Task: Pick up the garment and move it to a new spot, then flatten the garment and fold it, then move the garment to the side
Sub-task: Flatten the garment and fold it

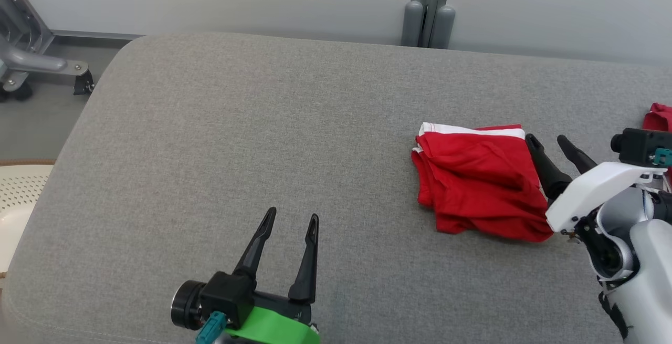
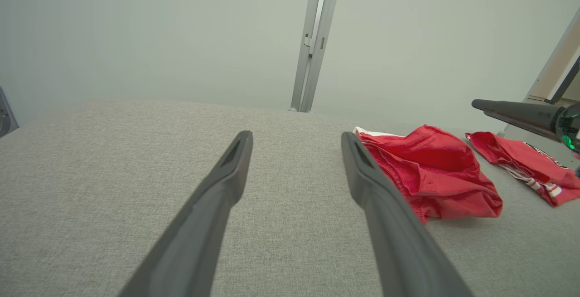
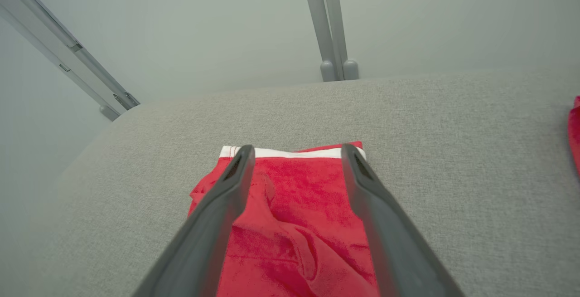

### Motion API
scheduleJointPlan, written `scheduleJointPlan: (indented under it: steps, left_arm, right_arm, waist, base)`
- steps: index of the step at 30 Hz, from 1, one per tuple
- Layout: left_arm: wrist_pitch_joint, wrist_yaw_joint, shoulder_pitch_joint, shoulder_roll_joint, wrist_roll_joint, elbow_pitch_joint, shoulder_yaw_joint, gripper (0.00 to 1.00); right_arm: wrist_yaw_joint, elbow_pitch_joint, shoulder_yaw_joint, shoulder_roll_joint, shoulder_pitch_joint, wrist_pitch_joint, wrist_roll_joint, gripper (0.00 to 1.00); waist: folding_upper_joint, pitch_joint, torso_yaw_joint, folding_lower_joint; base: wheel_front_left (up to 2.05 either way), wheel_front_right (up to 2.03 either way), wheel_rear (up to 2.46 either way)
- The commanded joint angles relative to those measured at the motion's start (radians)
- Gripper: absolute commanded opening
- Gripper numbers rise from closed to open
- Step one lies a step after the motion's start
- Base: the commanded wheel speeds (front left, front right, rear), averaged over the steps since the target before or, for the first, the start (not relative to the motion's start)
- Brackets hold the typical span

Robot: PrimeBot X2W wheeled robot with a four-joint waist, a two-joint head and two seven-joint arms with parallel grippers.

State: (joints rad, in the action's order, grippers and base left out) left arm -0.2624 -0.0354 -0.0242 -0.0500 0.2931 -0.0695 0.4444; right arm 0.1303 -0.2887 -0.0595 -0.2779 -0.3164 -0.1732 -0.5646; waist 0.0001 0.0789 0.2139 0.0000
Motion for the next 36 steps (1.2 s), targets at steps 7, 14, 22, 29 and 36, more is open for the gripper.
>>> scheduleJointPlan:
  steps: [7, 14, 22, 29, 36]
  left_arm:
    - [-0.003, 0.009, -0.02, -0.001, -0.004, 0.01, 0.005, 1.0]
    - [-0.003, 0.004, -0.031, -0.001, 0.012, 0.005, 0.018, 1.0]
    - [-0.003, -0.003, -0.022, -0.001, 0.004, 0.003, 0.006, 1.0]
    - [-0.003, 0.0, -0.005, -0.001, 0.004, 0.001, 0.012, 1.0]
    - [-0.003, -0.011, 0.036, -0.002, 0.013, -0.002, -0.033, 1.0]
  right_arm:
    - [0.001, -0.075, 0.021, -0.119, -0.046, -0.203, -0.325, 0.0]
    - [0.001, -0.163, -0.019, -0.1, -0.083, -0.427, -0.592, 0.0]
    - [0.001, -0.016, -0.116, -0.099, 0.051, -0.577, -0.742, 0.0]
    - [0.001, 0.221, -0.143, -0.132, 0.203, -0.451, -0.709, 0.0]
    - [0.001, 0.331, -0.184, -0.163, 0.327, -0.111, -0.518, 1.0]
  waist:
    - [-0.0001, 0.053, 0.033, 0.0]
    - [-0.0001, 0.079, 0.048, 0.0]
    - [-0.0001, 0.05, 0.016, 0.0]
    - [-0.0001, 0.02, -0.005, 0.0]
    - [-0.0001, -0.032, -0.037, 0.0]
  base:
    - [0.0, 0.0, 0.0]
    - [0.0, 0.0, 0.0]
    - [0.0, 0.0, 0.0]
    - [0.0, 0.0, 0.0]
    - [0.0, 0.0, 0.0]
